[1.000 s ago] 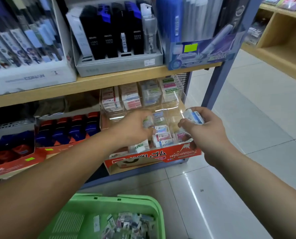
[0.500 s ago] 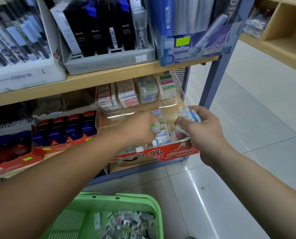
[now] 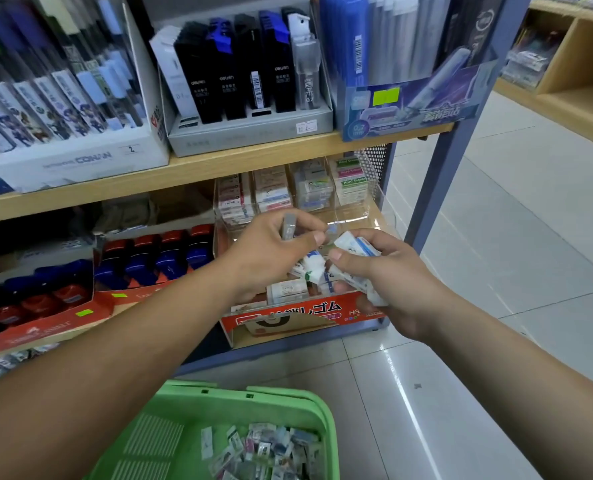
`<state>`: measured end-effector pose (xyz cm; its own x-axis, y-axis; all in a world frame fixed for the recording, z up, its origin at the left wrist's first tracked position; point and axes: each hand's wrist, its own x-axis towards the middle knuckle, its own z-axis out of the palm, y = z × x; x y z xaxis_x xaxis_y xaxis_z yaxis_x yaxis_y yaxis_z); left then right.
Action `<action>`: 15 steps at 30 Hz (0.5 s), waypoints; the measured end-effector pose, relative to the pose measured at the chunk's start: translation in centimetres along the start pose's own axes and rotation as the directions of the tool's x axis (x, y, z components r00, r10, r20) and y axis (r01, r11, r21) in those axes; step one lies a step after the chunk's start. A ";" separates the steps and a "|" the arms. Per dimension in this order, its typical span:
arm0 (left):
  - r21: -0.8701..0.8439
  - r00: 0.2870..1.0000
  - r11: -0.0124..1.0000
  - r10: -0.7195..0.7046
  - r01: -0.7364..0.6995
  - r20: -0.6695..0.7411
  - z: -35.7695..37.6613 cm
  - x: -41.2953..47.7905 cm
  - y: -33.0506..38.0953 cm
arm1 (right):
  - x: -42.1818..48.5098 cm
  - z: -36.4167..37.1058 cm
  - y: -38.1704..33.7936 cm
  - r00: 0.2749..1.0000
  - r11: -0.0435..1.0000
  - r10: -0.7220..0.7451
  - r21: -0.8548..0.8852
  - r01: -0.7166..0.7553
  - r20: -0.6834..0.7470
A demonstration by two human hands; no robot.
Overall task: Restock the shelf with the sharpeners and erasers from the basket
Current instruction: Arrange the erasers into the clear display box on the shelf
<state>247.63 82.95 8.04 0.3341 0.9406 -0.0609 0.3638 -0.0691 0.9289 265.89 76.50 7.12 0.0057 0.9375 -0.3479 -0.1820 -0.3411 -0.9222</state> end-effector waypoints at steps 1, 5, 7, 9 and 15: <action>-0.006 1.000 1.000 0.020 -0.020 -0.006 0.2 -0.3 0.0 | 0.0 0.1 0.0 1.000 1.000 -0.002 0.018 0.002 0.006; -0.006 0.998 0.998 0.061 -0.061 -0.025 0.8 -0.6 0.0 | 0.3 0.6 0.3 1.000 1.000 0.016 0.021 -0.016 0.010; -0.012 0.997 0.998 0.055 -0.056 -0.055 1.0 -0.5 -0.1 | 0.2 0.9 0.2 0.999 1.000 0.026 -0.008 -0.026 0.026; -0.069 0.992 0.997 0.016 -0.025 -0.122 1.1 -0.4 -0.4 | 0.2 1.2 0.1 0.999 1.000 0.024 -0.010 -0.023 0.024; -0.351 0.975 0.925 -0.195 0.146 -0.110 0.9 -0.4 -1.8 | 0.5 1.6 0.2 1.000 1.000 -0.001 0.011 0.001 -0.021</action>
<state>247.67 82.41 6.09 0.1593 0.9666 -0.2007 0.0798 0.1900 0.9785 264.30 76.99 7.08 0.0269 0.9362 -0.3506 -0.1924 -0.3393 -0.9208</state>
